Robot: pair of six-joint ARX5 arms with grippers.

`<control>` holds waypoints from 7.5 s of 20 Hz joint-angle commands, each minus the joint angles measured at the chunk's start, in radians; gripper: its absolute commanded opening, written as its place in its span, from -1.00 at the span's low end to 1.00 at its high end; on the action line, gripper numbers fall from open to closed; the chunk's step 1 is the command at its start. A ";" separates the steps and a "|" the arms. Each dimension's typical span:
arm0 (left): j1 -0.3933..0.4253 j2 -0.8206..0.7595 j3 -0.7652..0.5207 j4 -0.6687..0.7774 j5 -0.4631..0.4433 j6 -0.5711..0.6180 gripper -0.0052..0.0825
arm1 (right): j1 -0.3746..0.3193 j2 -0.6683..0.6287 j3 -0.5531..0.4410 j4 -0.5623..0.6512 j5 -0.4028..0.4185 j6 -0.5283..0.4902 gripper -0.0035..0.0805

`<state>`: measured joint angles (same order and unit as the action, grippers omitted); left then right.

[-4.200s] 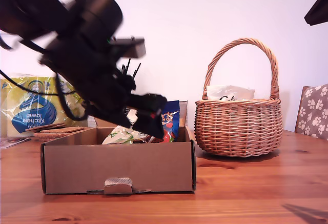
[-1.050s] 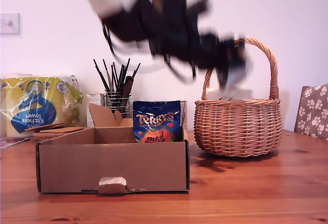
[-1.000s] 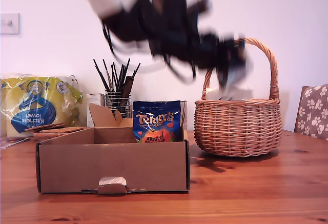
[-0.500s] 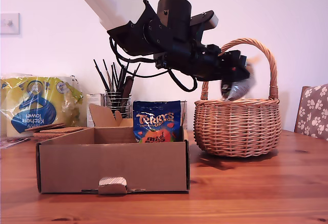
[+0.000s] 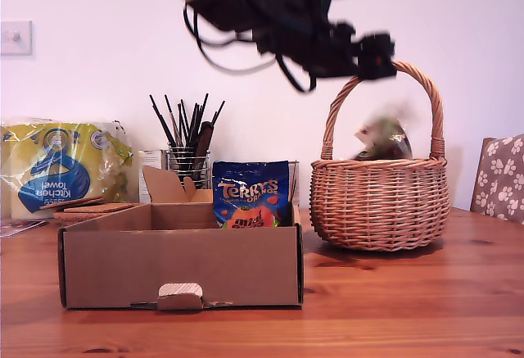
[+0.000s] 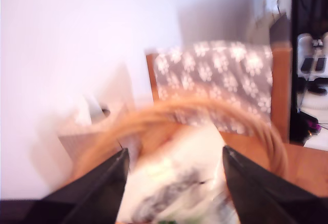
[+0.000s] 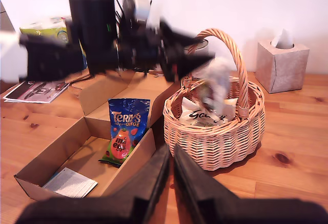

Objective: Move the bags of Easter eggs from the cardboard box on the left into the woven basket on the right side.

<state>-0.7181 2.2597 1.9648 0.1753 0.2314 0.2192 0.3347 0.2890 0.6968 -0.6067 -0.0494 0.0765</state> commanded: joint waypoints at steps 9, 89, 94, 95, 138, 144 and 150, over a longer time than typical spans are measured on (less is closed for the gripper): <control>0.006 -0.041 -0.003 -0.446 -0.006 0.028 -0.96 | -0.002 -0.006 0.006 0.003 -0.012 -0.005 -0.94; 0.239 -0.021 -0.224 -1.124 0.386 0.460 -0.28 | -0.002 -0.006 0.006 -0.019 -0.011 -0.005 -0.94; 0.238 -0.021 -0.223 -1.125 0.396 0.462 -0.87 | -0.002 -0.006 0.006 -0.021 -0.011 -0.006 -0.94; 0.241 -0.021 -0.222 -1.130 0.396 0.462 -0.88 | -0.002 -0.006 0.006 -0.021 -0.011 -0.006 -0.94; 0.177 -0.611 -0.370 -0.404 0.179 -0.078 -0.93 | -0.002 -0.006 0.006 -0.034 -0.010 -0.011 -0.94; 0.137 -0.612 -0.741 0.311 0.127 -0.153 -0.93 | -0.002 -0.006 0.006 -0.035 0.001 -0.029 -0.94; 0.073 -0.549 -0.855 0.624 0.012 -0.164 -0.93 | -0.002 -0.006 0.006 -0.035 0.001 -0.026 -0.94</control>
<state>-0.6357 1.6680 1.1164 0.7734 0.2478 0.0605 0.3347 0.2890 0.6971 -0.6460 -0.0490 0.0513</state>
